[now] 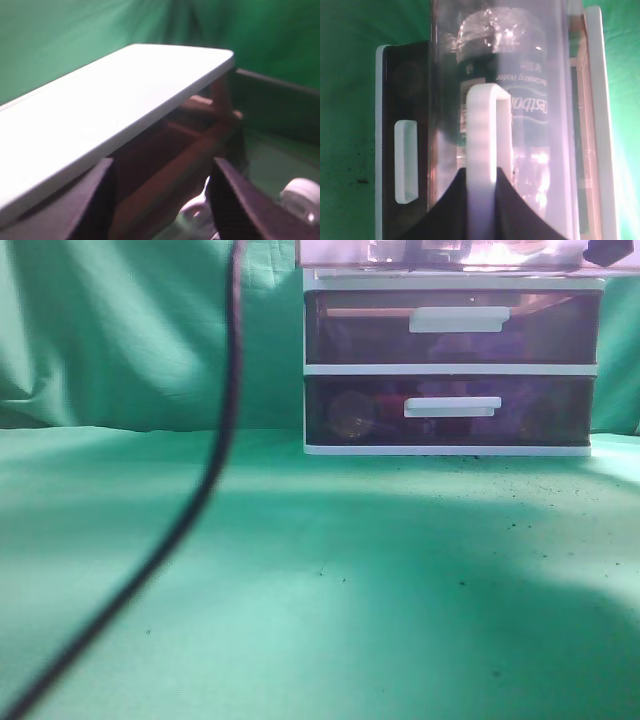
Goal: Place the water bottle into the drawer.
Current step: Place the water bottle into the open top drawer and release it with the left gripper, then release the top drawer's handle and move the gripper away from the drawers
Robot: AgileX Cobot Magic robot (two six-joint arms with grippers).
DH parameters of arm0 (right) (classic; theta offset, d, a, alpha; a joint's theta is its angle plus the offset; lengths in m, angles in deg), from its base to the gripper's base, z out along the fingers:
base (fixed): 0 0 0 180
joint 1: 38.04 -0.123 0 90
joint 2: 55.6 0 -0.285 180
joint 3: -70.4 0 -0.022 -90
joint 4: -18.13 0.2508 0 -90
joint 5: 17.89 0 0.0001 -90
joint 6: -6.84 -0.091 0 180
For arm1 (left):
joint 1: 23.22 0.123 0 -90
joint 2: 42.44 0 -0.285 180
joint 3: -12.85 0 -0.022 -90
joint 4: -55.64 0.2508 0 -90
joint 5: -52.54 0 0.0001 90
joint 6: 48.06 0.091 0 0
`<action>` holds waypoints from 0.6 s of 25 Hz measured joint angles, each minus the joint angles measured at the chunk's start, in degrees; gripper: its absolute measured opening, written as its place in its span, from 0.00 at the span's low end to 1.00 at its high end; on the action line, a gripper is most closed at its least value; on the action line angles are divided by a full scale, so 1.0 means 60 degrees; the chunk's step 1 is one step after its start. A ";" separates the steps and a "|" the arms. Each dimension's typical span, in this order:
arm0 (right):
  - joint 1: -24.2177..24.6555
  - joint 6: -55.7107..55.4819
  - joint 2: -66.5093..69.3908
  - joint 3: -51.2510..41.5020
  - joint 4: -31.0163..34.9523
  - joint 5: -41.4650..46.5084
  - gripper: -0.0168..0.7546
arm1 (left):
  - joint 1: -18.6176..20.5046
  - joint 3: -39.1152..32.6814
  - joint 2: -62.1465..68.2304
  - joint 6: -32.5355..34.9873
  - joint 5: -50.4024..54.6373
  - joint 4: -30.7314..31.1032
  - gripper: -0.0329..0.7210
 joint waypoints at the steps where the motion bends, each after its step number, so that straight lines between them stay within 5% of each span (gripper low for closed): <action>1: 0.0000 0.0044 0.0000 0.0000 0.0000 -0.0017 0.12 | 0.0000 0.0000 -0.0322 0.0000 0.0897 -0.0019 0.38; 3: 0.0000 0.0264 0.0000 0.0000 0.0070 -0.0031 0.12 | 0.0000 0.0000 -0.0962 0.0000 0.2554 -0.0139 0.17; 6: 0.0000 0.0792 0.0021 0.0072 0.0408 0.0040 0.12 | 0.0000 0.0000 -0.2016 0.0103 0.4753 -0.0667 0.04; 15: 0.0520 0.1828 0.1718 0.2809 0.1250 0.0583 0.12 | 0.0000 0.0023 -0.4565 0.3122 0.9730 -0.5002 0.04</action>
